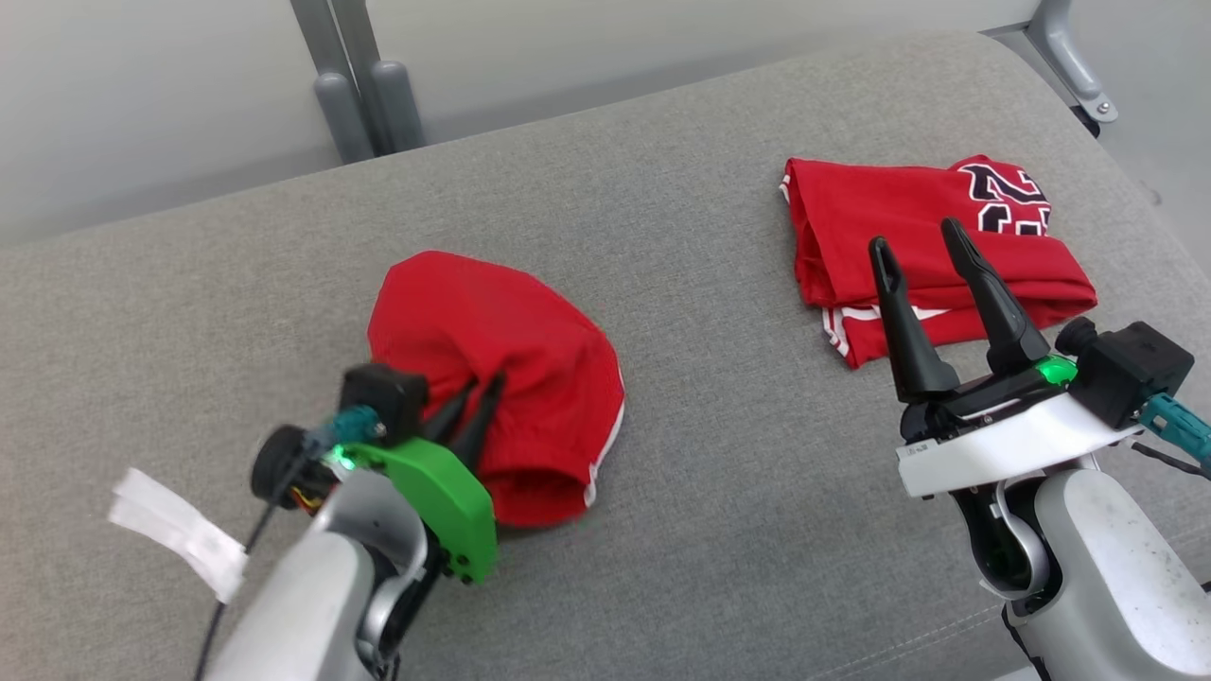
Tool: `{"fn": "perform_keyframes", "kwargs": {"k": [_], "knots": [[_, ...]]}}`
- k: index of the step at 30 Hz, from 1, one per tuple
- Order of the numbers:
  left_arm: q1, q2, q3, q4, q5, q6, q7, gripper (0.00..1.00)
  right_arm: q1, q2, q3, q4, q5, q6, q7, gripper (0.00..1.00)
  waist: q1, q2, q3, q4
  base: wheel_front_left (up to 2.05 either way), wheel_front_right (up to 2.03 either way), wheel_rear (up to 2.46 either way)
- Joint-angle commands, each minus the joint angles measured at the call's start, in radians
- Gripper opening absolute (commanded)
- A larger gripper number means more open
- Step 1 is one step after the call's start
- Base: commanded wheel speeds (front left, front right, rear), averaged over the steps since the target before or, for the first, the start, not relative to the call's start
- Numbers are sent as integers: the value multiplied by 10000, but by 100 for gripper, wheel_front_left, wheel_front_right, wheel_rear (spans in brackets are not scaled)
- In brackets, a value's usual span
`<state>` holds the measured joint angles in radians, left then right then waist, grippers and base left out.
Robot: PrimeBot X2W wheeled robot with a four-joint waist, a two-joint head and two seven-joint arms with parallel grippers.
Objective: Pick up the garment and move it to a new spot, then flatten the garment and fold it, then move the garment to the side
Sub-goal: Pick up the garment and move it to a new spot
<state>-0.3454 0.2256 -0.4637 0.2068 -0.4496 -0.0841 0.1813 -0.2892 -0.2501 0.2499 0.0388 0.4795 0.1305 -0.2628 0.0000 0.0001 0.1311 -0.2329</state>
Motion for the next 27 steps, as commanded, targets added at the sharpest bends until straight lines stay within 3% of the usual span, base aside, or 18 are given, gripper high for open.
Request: {"fn": "perform_keyframes", "kwargs": {"k": [1, 2, 3, 4, 5, 11, 17, 27], "knots": [[116, -62, -113, 362, 57, -48, -181, 0, 26, -9, 16, 12, -10, 6, -22, 100, 0, -1, 49, -44, 0, 0, 0], [84, -107, -222, 617, 151, -82, -293, 0, 21, -14, 17, 16, -13, 6, -22, 100, 0, -1, 59, -49, 0, 0, 0], [37, -194, -335, 928, 197, -111, -430, 35, 19, -20, 12, 20, -16, 6, -22, 100, 0, -1, 66, -44, 0, 0, 0], [1, -271, -405, 1162, 197, -118, -512, 87, 26, -30, 7, 21, -20, 6, -22, 100, 0, -1, 66, -31, 0, 0, 0], [-32, -347, -473, 1421, 172, -146, -559, 100, 45, -36, -4, 26, -26, 6, -22, 100, 0, -1, 64, -4, 0, 0, 0], [-378, -432, -372, 1849, 155, -119, -1181, 100, 184, -61, -12, 77, -53, 6, -22, 100, 0, -1, 11, 275, 0, 0, 0], [-406, -105, 97, 1147, 80, 210, -1646, 100, 360, -115, -185, 26, -94, 6, -22, 100, 0, -1, -105, 635, 0, 0, 0], [917, 863, 1631, -1117, -17, 1621, -2508, 100, 944, -257, -503, -40, -137, 6, -22, 100, 0, -1, -444, 1110, 0, 0, 0]]}}
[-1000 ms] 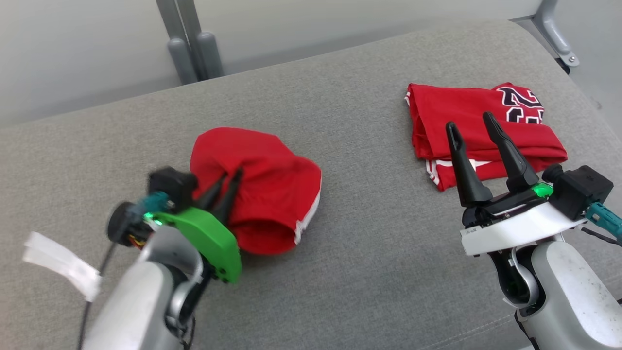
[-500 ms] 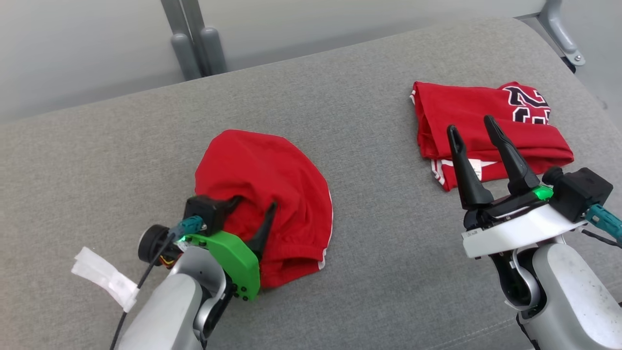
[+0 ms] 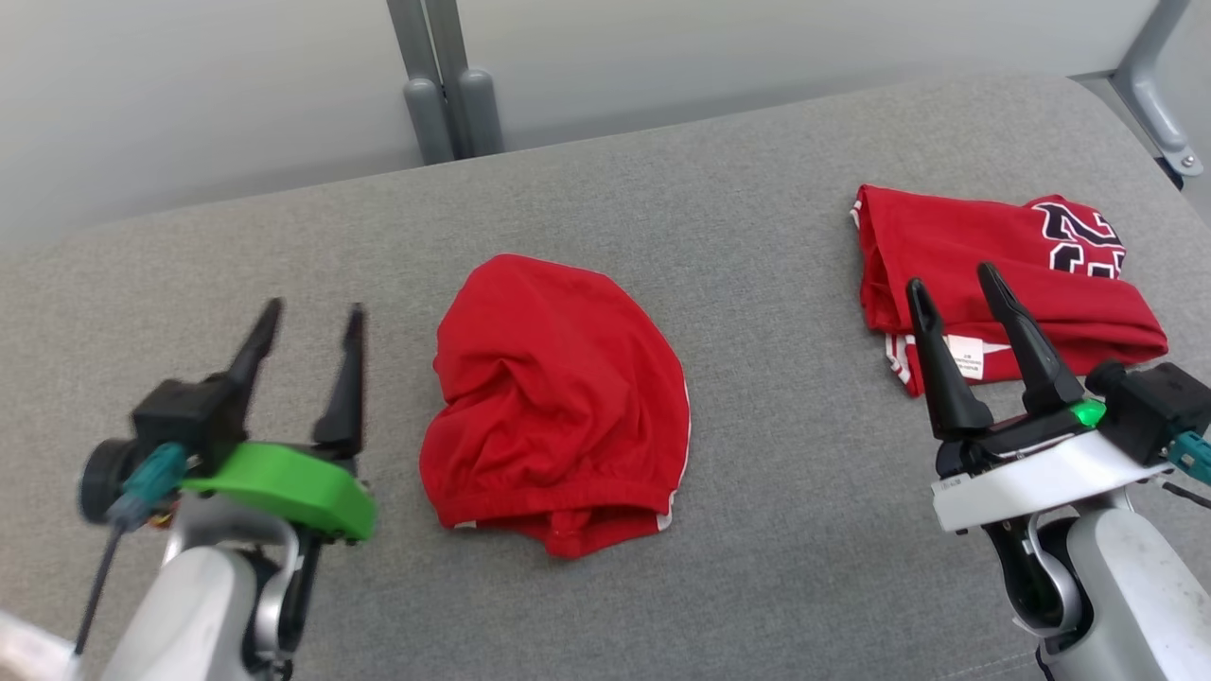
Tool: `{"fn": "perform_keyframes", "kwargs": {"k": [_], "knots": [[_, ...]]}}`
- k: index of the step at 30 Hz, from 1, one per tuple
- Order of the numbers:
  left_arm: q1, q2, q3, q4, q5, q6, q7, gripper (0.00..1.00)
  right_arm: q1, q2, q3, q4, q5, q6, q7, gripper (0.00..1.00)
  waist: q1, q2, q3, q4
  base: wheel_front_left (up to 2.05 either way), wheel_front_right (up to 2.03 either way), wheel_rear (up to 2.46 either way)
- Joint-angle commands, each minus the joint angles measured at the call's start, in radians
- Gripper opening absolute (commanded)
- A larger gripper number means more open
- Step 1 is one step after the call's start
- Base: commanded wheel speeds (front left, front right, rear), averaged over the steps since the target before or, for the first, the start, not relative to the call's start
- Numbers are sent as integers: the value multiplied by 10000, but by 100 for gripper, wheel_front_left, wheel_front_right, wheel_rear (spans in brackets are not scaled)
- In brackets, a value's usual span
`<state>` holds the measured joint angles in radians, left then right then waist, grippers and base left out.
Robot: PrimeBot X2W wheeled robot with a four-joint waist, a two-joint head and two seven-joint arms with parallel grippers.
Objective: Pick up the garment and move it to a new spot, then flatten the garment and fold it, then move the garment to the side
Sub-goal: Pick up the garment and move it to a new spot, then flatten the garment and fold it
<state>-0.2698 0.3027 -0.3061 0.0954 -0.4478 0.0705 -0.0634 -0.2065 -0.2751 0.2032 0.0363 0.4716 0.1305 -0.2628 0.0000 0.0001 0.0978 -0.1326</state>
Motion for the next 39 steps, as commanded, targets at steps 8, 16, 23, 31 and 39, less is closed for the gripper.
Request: {"fn": "perform_keyframes", "kwargs": {"k": [8, 16, 23, 31, 39], "knots": [[1607, 453, 1067, -1106, -106, 873, -1035, 100, 635, 22, -331, 52, -332, 6, -22, 100, 0, -1, -255, 251, 0, 0, 0], [2744, -3, 1343, -1291, -305, 1230, -1670, 100, 749, 82, -457, 30, -384, 6, -22, 100, 0, -1, -174, 291, 0, 0, 0], [2789, -241, 1173, -1183, -251, 1069, -1841, 100, 661, -10, -389, 61, -338, 6, -22, 100, 0, -1, -113, 391, 0, 0, 0], [2694, -226, 1128, -1085, -234, 1017, -1876, 100, 581, -25, -287, 99, -308, 6, -22, 100, 0, -1, -89, 349, 0, 0, 0], [2591, -172, 1066, -1021, -240, 1000, -1862, 100, 488, -35, -235, 136, -275, 6, -22, 100, 0, -1, -49, 320, 0, 0, 0]]}}
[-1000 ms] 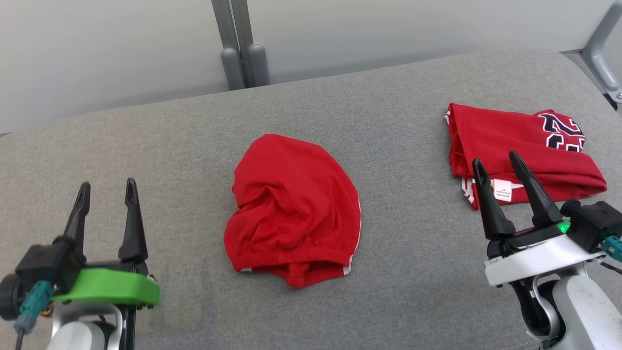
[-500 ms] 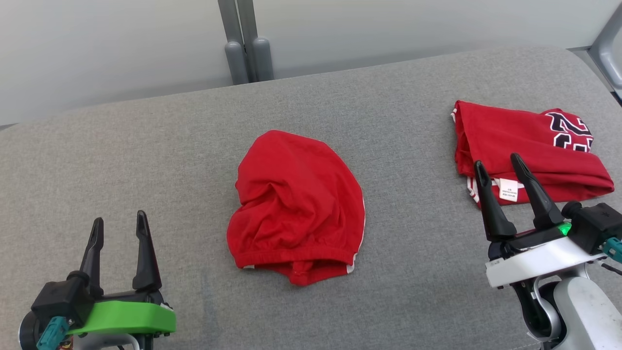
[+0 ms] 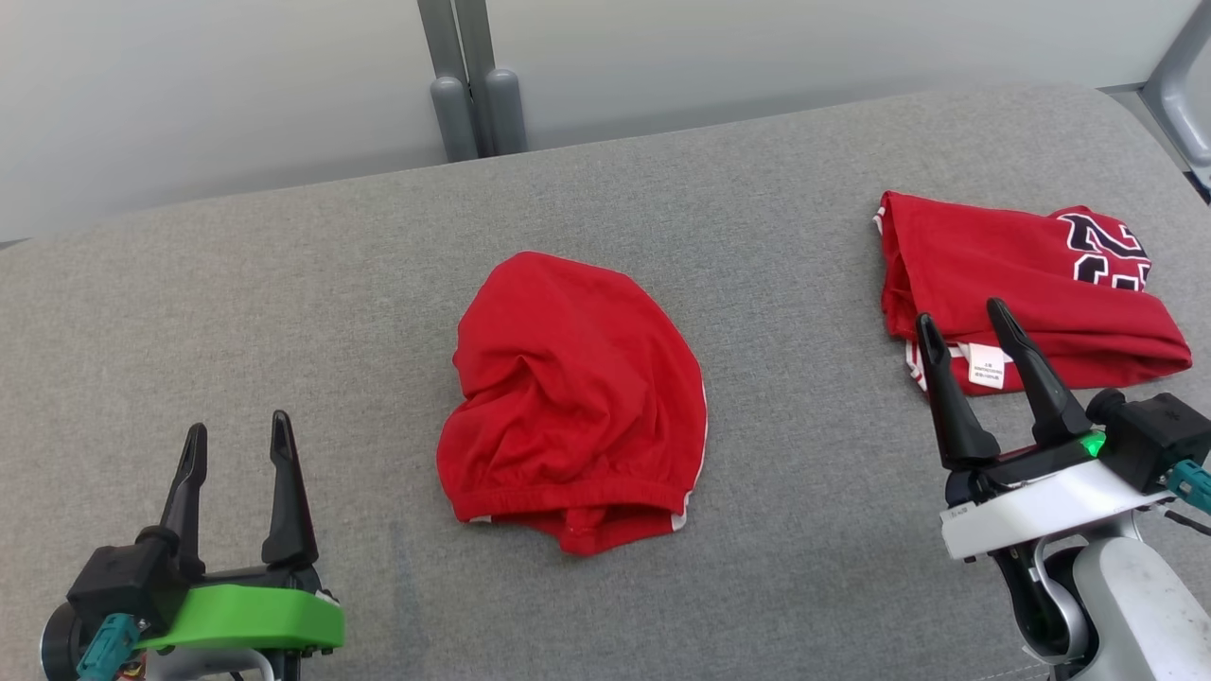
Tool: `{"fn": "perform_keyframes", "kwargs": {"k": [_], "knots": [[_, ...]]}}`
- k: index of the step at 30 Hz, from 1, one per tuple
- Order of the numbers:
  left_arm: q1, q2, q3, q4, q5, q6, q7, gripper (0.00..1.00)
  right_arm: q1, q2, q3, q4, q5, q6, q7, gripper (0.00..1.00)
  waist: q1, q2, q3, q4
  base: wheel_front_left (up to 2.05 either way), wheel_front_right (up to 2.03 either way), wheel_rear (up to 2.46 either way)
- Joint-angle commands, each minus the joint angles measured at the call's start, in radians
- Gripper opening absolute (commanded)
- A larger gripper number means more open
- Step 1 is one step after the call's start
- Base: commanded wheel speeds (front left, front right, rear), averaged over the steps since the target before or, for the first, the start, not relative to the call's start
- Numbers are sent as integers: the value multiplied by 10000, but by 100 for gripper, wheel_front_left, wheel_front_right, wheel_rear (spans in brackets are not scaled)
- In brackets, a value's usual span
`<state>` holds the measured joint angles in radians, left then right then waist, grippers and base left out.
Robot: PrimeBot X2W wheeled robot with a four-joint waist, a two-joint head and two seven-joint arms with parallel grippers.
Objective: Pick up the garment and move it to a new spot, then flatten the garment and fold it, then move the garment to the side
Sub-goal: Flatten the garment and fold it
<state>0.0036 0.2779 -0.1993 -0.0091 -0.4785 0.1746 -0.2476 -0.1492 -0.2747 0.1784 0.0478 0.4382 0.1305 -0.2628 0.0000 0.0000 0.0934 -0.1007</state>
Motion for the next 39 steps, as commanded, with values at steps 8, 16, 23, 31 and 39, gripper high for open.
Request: {"fn": "perform_keyframes", "kwargs": {"k": [8, 16, 23, 31, 39], "knots": [[-128, 112, -60, 13, 37, 30, 60, 100, -46, -11, 8, 46, 117, 6, -22, 100, 0, 0, -24, 27, 0, 0, 0], [-189, 94, -310, -124, 51, -133, 130, 100, -155, -67, -48, 20, 142, 6, -22, 100, 0, 0, 103, 22, 0, 0, 0], [-459, 56, -1547, -410, 29, -999, 1075, 100, -197, -32, -76, 35, 142, 6, -22, 100, 0, 0, 195, -55, 0, 0, 0], [-970, -544, -2998, -3, -410, -1821, 2635, 100, -432, 0, -66, -2, 180, 6, -22, 100, 0, 0, 471, -358, 0, 0, 0], [-1534, -938, -4007, 821, -966, -2412, 4266, 100, -891, -82, -35, -128, 189, 6, -22, 100, 0, 0, 1191, -864, 0, 0, 0]]}}
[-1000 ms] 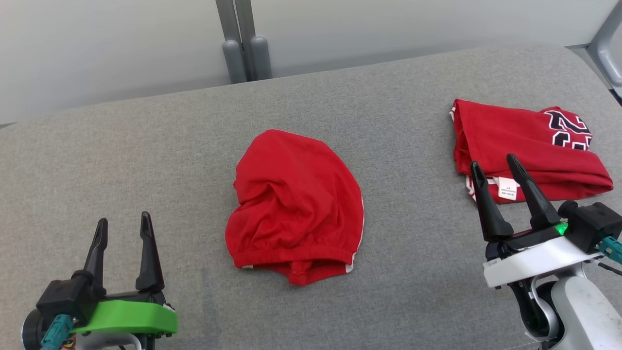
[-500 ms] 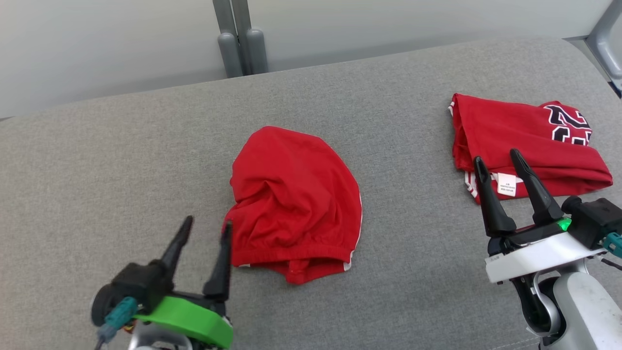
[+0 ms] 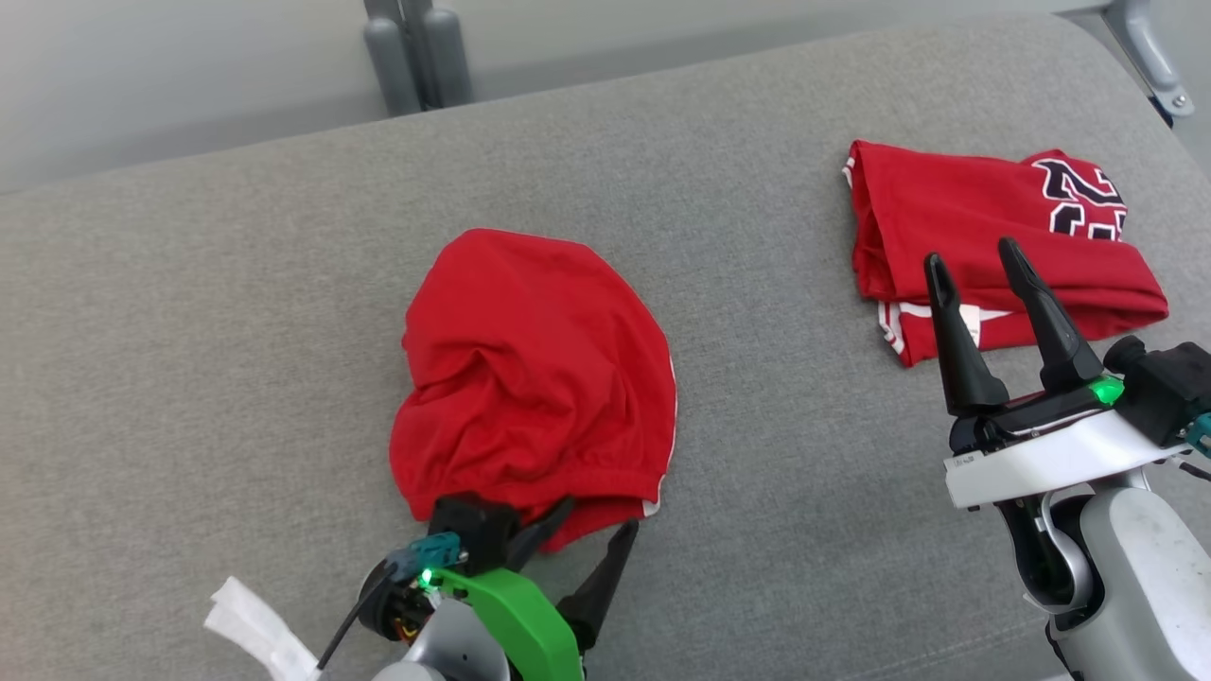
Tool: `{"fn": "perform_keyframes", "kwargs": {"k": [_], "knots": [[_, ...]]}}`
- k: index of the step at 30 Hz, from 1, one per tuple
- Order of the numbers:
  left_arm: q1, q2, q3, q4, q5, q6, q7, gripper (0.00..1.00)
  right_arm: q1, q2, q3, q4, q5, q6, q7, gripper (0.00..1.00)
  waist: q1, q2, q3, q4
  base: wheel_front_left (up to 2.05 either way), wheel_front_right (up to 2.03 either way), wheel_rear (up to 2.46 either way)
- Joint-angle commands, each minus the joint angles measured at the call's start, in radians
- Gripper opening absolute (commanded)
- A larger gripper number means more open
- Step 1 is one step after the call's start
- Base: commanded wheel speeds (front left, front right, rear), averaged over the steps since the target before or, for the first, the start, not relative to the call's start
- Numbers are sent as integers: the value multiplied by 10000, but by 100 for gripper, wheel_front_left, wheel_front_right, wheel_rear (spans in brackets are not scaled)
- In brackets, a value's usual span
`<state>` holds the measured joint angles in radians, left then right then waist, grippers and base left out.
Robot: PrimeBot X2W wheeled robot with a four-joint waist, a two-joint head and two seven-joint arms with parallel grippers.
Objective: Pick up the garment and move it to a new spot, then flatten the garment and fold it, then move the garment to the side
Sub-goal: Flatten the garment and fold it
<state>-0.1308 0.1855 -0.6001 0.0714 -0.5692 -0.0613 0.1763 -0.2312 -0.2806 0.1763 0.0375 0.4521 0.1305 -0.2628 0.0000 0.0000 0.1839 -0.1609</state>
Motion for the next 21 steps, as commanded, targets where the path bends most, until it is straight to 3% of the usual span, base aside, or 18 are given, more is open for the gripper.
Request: {"fn": "perform_keyframes", "kwargs": {"k": [1, 6, 16, 18, 19, 21], "knots": [[-242, -74, -55, 166, -190, -77, 213, 100, -116, -11, -22, -30, 46, 6, -22, 100, 0, 0, 380, -335, 0, 0, 0], [-594, -182, -135, 851, -329, -127, 634, 100, -263, 102, -35, -66, 63, 6, -22, 100, 0, 0, 689, -642, 0, 0, 0], [-1407, -571, 29, 1720, -109, 7, -64, 100, -390, 290, -105, -47, 62, 6, -22, 100, 0, 0, 908, -988, 0, 0, 0], [-1466, -619, 14, 1886, -79, 33, -174, 29, -360, 314, -132, -21, 40, 6, -22, 100, 0, 0, 887, -965, 0, 0, 0], [-1524, -645, 36, 1932, -104, 70, -253, 0, -341, 325, -149, -9, 28, 6, -22, 100, 0, 0, 868, -927, 0, 0, 0], [-1554, -661, 14, 1964, -166, 38, -292, 0, -299, 332, -178, 3, 4, 6, -22, 100, 0, 0, 800, -818, 0, 0, 0]]}}
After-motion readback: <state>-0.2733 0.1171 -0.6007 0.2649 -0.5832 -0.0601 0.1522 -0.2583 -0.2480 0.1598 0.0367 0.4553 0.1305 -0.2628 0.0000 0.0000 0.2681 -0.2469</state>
